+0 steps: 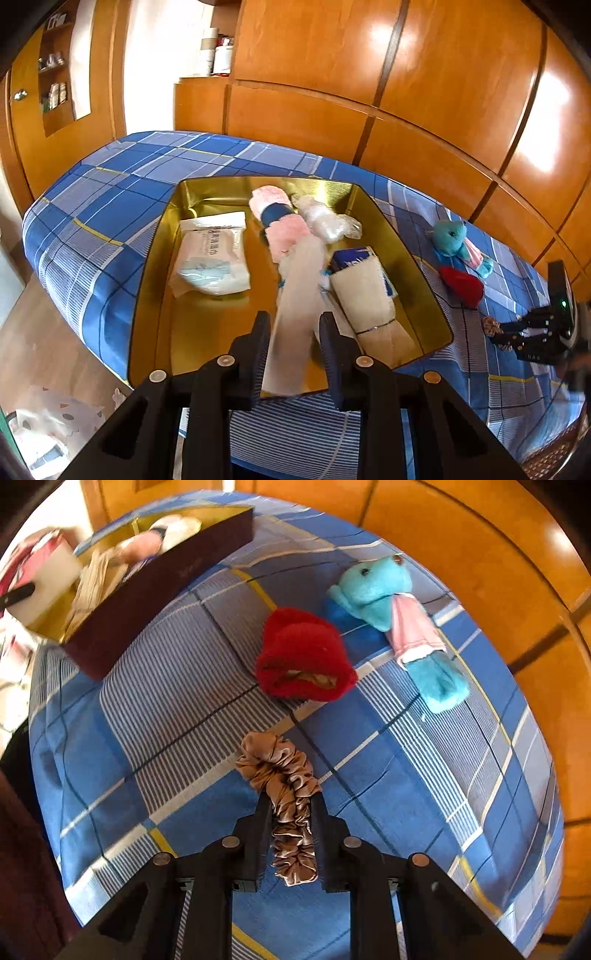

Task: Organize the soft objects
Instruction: 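Release the sponge in the tray with the left tool while the right tool grasps the brown scrunchie, then lift the brown satin scrunchie with the right tool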

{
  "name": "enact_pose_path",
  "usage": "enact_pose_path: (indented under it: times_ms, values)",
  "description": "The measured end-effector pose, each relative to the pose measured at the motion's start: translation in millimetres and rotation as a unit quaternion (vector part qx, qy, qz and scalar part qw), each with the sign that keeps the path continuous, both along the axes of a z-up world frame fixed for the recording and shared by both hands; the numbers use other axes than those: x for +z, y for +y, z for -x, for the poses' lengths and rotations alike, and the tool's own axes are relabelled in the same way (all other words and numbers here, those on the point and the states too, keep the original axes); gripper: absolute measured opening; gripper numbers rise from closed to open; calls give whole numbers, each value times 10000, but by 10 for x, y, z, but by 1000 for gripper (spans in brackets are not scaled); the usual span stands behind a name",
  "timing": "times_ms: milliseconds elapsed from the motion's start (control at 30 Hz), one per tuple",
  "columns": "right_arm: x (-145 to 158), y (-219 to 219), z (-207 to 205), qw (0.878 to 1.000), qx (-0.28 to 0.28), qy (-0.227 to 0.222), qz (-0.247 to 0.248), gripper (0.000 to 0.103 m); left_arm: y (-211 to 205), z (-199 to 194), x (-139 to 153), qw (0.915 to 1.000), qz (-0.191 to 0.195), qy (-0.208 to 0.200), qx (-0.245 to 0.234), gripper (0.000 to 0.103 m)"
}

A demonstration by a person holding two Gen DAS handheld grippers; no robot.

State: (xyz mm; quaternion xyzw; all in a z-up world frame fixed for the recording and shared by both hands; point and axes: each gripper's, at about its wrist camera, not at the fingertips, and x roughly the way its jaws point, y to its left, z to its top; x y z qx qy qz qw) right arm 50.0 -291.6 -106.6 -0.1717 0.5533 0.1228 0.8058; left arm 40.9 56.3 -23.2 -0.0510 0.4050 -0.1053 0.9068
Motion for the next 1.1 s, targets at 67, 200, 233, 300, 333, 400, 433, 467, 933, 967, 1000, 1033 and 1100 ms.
enact_pose_path:
  times_ms: [67, 200, 233, 300, 333, 400, 433, 467, 933, 967, 1000, 1033, 1100]
  values:
    - [-24, -69, 93, 9992, -263, -89, -288, 21, 98, -31, 17, 9999, 32, -9, 131, 28]
    - [17, -247, 129, 9950, -586, -157, -789, 22, 387, -132, 61, 9983, 343, 67, 468, 27]
    - [17, -267, 150, 9945, -597, -203, -842, 22, 458, -156, 74, 9976, 414, 75, 555, 26]
    - [15, -288, 198, 9931, -630, -319, -941, 22, 571, -201, 100, 9964, 481, 69, 700, 26]
    - [16, -338, 251, 9925, -644, -356, -973, 22, 595, -224, 105, 9962, 458, 60, 734, 26]
    - [11, -342, 303, 9917, -640, -471, -1012, 22, 621, -279, 112, 9961, 354, 36, 810, 26]
    - [12, -348, 332, 9914, -639, -508, -1026, 22, 634, -298, 117, 9959, 337, 30, 842, 26]
    - [14, -354, 352, 9910, -647, -537, -1043, 22, 642, -304, 125, 9956, 340, 8, 872, 26]
    - [4, -364, 370, 9905, -665, -585, -1055, 22, -114, -454, -447, 9909, -925, 882, -426, 27]
    - [4, -364, 369, 9904, -669, -584, -1059, 23, -143, -481, -501, 9878, -1141, 952, -464, 27]
    - [4, -365, 367, 9904, -672, -583, -1061, 23, -160, -508, -551, 9855, -1294, 994, -472, 26]
    - [4, -363, 367, 9905, -667, -585, -1053, 23, -168, -526, -585, 9834, -1440, 980, -509, 27]
    - [1, -354, 368, 9908, -652, -595, -1023, 23, -166, -565, -598, 9805, -1682, 908, -450, 27]
